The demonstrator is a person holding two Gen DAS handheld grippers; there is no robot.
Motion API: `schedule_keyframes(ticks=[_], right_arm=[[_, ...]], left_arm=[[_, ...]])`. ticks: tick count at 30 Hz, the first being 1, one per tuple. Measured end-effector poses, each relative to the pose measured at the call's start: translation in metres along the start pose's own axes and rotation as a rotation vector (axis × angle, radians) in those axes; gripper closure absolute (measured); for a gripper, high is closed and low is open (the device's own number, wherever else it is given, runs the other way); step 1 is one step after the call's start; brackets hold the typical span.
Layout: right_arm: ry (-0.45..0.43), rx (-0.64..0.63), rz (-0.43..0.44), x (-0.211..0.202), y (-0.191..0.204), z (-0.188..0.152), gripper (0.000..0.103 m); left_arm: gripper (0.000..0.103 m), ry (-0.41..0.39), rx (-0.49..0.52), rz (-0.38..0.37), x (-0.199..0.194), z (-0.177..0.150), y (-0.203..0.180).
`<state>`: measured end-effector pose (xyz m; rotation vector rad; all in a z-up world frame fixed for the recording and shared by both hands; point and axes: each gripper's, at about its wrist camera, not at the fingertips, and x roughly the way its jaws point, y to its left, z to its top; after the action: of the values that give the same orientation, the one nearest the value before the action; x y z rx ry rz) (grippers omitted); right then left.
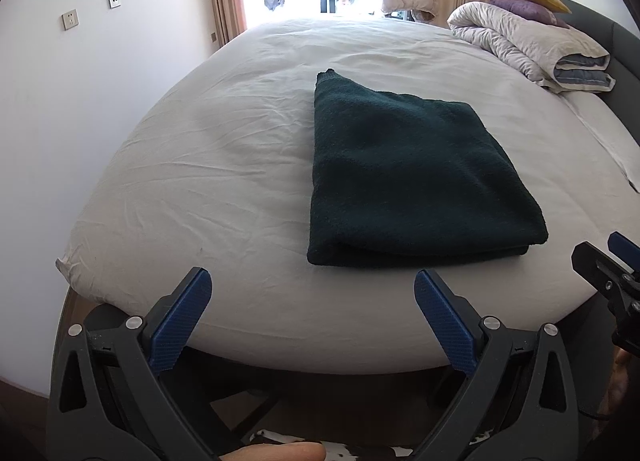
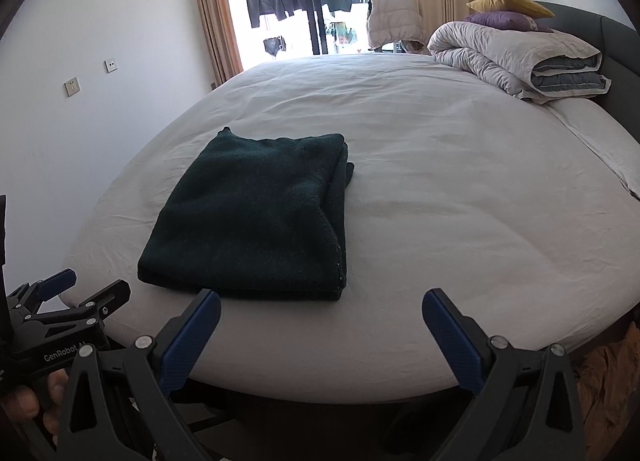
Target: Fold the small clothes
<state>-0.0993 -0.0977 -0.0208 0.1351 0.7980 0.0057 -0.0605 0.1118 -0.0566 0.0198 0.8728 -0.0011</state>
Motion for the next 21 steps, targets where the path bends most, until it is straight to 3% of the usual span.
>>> schedule_keyframes(ticks=[21], right_arm=[[0.005, 0.001, 0.001, 0.0025, 0.0029, -0.0006, 0.0]], left_arm=[[0.0, 0.003, -0.009, -0.004, 0.0006, -0.0014, 0.0008]])
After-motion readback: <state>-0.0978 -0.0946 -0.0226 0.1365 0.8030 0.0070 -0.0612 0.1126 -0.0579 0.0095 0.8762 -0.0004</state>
